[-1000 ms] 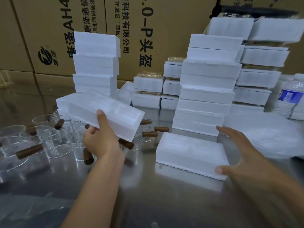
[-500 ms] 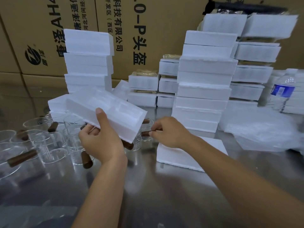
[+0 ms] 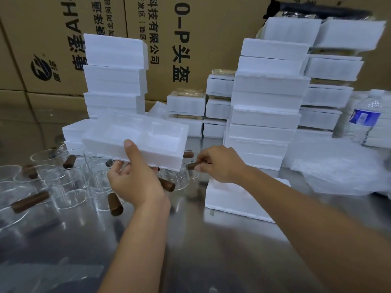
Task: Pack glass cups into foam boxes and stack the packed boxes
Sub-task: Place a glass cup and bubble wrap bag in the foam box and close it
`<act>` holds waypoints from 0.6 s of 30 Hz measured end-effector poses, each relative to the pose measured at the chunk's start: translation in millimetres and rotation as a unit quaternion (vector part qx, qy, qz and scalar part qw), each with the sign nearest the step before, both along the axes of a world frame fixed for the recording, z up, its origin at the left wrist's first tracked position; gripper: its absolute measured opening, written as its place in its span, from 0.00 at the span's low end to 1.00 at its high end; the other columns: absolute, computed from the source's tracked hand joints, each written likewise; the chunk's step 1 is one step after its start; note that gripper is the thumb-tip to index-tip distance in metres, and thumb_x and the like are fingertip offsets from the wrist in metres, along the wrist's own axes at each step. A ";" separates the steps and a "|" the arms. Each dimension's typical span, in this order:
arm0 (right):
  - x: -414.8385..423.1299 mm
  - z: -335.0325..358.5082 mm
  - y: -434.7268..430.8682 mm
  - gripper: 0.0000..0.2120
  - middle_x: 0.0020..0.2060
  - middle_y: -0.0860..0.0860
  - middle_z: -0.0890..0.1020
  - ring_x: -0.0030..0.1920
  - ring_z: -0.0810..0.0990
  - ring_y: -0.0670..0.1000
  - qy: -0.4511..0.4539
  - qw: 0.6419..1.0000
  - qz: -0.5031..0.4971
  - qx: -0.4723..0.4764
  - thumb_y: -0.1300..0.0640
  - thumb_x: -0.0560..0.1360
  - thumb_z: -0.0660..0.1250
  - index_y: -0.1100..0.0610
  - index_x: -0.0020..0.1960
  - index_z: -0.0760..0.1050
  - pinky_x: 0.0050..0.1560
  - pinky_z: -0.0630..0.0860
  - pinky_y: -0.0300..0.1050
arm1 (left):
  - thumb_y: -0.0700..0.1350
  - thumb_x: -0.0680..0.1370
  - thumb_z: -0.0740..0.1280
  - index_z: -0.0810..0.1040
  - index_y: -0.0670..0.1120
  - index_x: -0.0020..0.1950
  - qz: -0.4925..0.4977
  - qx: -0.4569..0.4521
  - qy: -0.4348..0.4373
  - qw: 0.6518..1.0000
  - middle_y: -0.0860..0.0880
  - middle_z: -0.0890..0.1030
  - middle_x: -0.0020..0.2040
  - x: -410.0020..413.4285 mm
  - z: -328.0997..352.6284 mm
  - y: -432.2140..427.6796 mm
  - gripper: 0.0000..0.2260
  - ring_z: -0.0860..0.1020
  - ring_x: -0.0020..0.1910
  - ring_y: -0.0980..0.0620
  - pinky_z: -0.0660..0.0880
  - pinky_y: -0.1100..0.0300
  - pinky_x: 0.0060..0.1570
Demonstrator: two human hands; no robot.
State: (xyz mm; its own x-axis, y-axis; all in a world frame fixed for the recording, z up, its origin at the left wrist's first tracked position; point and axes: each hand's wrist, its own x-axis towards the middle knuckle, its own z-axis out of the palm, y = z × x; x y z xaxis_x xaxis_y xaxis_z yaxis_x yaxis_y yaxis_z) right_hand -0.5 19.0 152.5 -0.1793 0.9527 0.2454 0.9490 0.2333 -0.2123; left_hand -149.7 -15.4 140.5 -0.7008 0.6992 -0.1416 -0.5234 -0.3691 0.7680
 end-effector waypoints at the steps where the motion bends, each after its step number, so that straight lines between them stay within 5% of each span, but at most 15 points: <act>1: 2.6 1.2 -0.8 0.09 0.44 0.46 0.78 0.49 0.76 0.51 0.003 1.000 -0.001 0.011 0.48 0.76 0.65 0.50 0.53 0.78 0.48 0.65 0.44 | 0.56 0.73 0.71 0.74 0.44 0.60 0.004 0.005 -0.002 1.000 0.57 0.79 0.42 0.0 0.7 -0.3 0.21 0.80 0.33 0.67 0.77 0.66 0.32; 10: 55.0 12.7 -29.3 0.07 0.46 0.50 0.82 0.50 0.78 0.53 0.154 0.983 -0.054 0.085 0.51 0.77 0.65 0.53 0.51 0.78 0.57 0.71 0.53 | 0.57 0.75 0.69 0.67 0.48 0.65 0.010 0.014 -0.018 1.000 0.55 0.78 0.41 -2.3 -3.7 3.2 0.24 0.79 0.27 0.63 0.77 0.65 0.32; 16: 96.7 -3.5 -72.7 0.02 0.42 0.43 0.81 0.48 0.78 0.46 0.284 0.946 -0.066 0.143 0.53 0.76 0.66 0.48 0.45 0.77 0.46 0.69 0.31 | 0.55 0.72 0.72 0.65 0.50 0.58 0.019 -0.039 0.031 0.999 0.57 0.74 0.44 -1.0 -11.8 7.4 0.22 0.79 0.41 0.58 0.79 0.64 0.34; 18: 101.0 -10.5 -87.0 0.03 0.45 0.44 0.83 0.52 0.79 0.45 0.342 0.928 -0.049 0.143 0.53 0.76 0.66 0.45 0.45 0.77 0.54 0.72 0.43 | 0.55 0.71 0.73 0.65 0.49 0.56 0.024 -0.049 0.054 0.997 0.57 0.74 0.45 -0.9 -14.5 8.4 0.23 0.79 0.41 0.58 0.81 0.60 0.40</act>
